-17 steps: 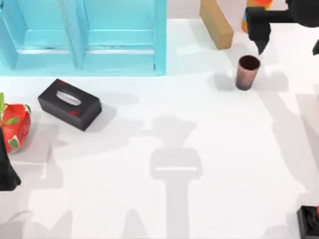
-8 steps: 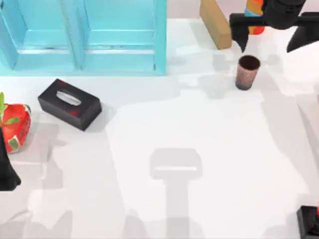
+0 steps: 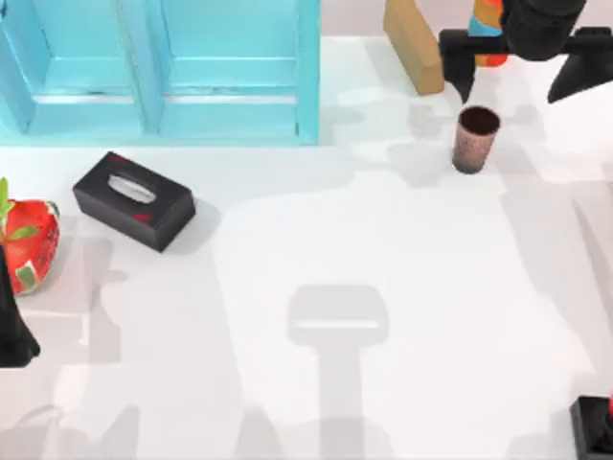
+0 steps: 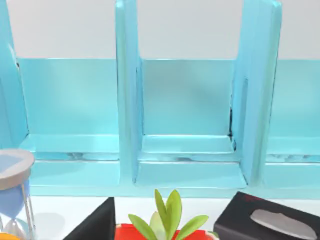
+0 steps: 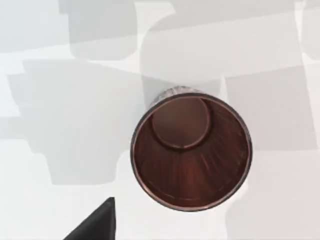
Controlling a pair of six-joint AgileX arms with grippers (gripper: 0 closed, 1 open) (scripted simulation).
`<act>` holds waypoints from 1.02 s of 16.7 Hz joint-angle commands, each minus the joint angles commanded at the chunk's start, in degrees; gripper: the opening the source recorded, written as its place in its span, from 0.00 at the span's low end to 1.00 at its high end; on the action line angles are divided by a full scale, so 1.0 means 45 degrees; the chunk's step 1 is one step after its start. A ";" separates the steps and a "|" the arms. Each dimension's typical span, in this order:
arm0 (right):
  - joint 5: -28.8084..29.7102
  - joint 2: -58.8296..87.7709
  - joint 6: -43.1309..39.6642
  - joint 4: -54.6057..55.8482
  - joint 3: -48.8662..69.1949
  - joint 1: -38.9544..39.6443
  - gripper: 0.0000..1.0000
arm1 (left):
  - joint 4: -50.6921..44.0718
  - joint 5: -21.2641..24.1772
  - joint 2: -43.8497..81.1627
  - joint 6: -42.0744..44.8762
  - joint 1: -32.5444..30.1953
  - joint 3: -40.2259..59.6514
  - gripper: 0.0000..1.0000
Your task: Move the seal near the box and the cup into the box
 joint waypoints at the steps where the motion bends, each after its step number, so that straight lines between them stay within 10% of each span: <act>1: -0.0001 0.0045 -0.0009 0.0379 -0.0323 -0.0019 1.00 | 0.0000 0.0000 0.0000 0.0000 0.0000 0.0000 1.00; 12: -0.0013 0.0459 -0.0099 0.3040 -0.2558 -0.0107 1.00 | 0.0000 0.0000 0.0000 0.0000 0.0000 0.0000 1.00; 17: -0.0013 0.0459 -0.0099 0.3040 -0.2558 -0.0107 0.62 | 0.0000 0.0000 0.0000 0.0000 0.0000 0.0000 1.00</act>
